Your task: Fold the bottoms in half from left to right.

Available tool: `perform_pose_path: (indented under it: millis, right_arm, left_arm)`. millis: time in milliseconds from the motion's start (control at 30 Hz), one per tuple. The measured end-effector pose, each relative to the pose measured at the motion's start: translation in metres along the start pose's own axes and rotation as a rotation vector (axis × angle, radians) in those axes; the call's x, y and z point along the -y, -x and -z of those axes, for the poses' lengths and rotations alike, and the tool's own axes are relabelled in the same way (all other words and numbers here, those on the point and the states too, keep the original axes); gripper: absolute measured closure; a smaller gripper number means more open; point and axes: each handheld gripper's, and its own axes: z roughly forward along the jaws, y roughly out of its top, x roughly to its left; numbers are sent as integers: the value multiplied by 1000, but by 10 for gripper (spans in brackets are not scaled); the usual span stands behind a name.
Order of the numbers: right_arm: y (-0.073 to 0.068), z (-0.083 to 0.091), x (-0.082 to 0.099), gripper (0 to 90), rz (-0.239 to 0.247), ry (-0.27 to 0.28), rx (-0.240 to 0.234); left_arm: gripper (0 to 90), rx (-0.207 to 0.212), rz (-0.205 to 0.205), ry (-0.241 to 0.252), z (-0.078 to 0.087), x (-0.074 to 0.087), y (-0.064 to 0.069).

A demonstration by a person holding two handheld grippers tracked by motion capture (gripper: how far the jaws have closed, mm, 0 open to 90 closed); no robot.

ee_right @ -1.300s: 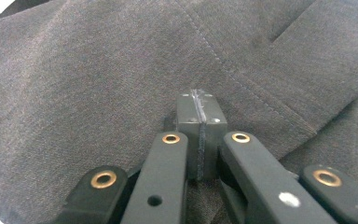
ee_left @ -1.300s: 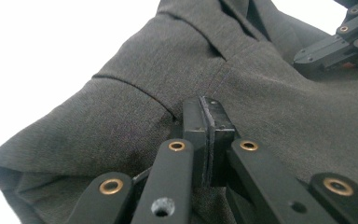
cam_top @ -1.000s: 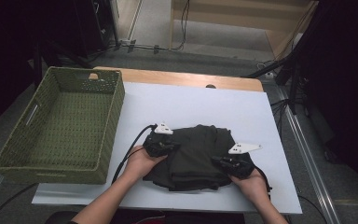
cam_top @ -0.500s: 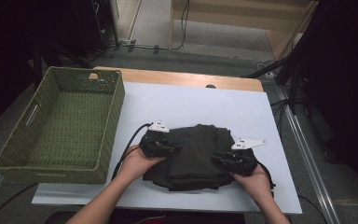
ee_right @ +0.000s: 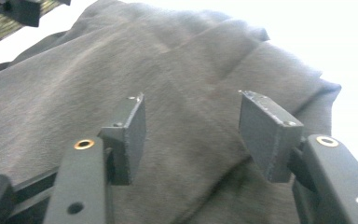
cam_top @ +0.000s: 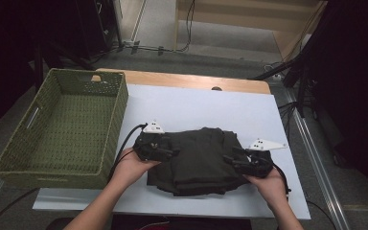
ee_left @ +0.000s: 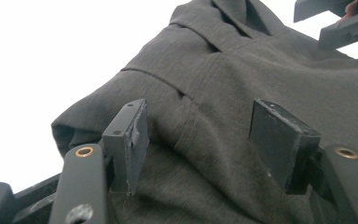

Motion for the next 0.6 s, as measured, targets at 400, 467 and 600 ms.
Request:
perform_pose_path:
  millis: [400, 467, 600]
  right_arm:
    - [15, 3, 7, 103, -64, -1, 12]
    - [17, 1, 8, 63, -74, -34, -5]
    - [17, -4, 9, 0, -63, -41, 5]
  left_arm:
    - [13, -83, 55, -12, 2, 12, -10]
    - [0, -93, 62, -6, 2, 16, -11]
    - [0, -89, 86, -11, 1, 23, -12]
